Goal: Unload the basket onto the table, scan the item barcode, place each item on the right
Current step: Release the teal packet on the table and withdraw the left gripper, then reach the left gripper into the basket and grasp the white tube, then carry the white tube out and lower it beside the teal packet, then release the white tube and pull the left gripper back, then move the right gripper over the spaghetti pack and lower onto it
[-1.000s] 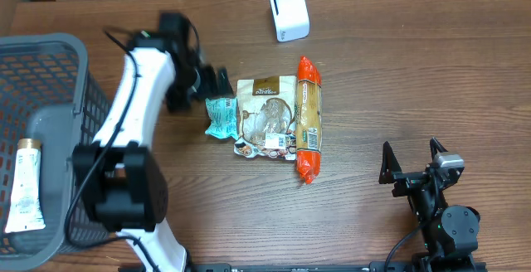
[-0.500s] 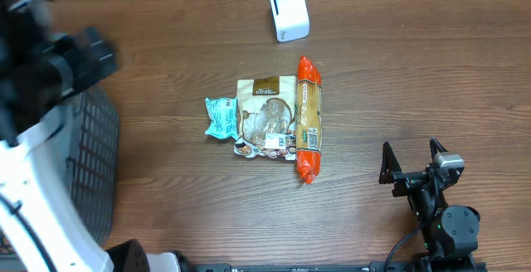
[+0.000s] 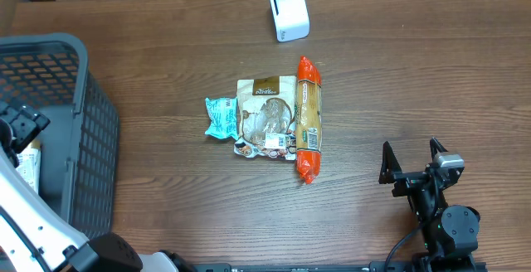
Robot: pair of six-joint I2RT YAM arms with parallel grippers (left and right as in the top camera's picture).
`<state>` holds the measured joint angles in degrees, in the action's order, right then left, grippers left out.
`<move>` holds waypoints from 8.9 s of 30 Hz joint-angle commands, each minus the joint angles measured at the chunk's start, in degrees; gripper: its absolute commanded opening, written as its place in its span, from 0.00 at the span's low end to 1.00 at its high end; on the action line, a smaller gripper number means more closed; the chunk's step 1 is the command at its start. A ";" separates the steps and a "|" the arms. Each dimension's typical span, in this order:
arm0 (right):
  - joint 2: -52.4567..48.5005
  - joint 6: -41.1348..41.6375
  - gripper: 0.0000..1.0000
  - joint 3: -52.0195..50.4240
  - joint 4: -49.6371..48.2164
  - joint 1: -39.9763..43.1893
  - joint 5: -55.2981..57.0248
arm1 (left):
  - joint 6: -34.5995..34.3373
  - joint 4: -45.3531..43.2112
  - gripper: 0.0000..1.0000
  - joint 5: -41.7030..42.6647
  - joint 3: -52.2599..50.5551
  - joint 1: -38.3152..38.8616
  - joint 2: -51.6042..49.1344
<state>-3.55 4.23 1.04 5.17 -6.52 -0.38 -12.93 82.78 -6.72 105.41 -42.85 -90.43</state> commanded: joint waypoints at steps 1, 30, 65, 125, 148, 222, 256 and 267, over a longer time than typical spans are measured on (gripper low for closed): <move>0.02 -0.39 1.00 -0.55 -0.33 -0.39 0.50 | 6.99 -3.91 0.90 -2.73 -4.22 0.13 0.22; 0.02 -0.39 1.00 -0.55 -0.33 -0.39 0.50 | 35.08 -54.90 0.97 0.61 -42.60 -7.74 -3.96; 0.02 -0.39 1.00 -0.55 -0.33 -0.37 0.50 | 38.12 -64.78 0.04 6.29 -42.60 -6.49 -18.25; 0.02 -0.39 1.00 -0.55 -0.33 -0.37 0.50 | -17.20 -21.05 0.04 -14.45 -23.82 58.14 0.04; 0.02 -0.39 1.00 -0.55 -0.33 -0.39 0.50 | 9.53 -45.51 0.04 -13.60 -27.65 50.80 -20.74; 0.02 -0.39 1.00 -0.55 -0.35 -0.39 0.74 | -4.92 1.33 1.00 2.86 -6.62 57.02 23.65; -35.82 2.99 1.00 38.75 21.53 -0.39 -22.27 | -8.76 -0.92 1.00 3.58 -23.32 57.02 32.06; -64.70 3.63 1.00 63.54 33.55 -0.39 -36.30 | -8.76 -0.92 1.00 3.58 -23.32 57.02 29.62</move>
<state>-65.25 7.70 62.59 39.99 -6.52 -28.80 -21.06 81.89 -3.60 82.11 13.80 -60.14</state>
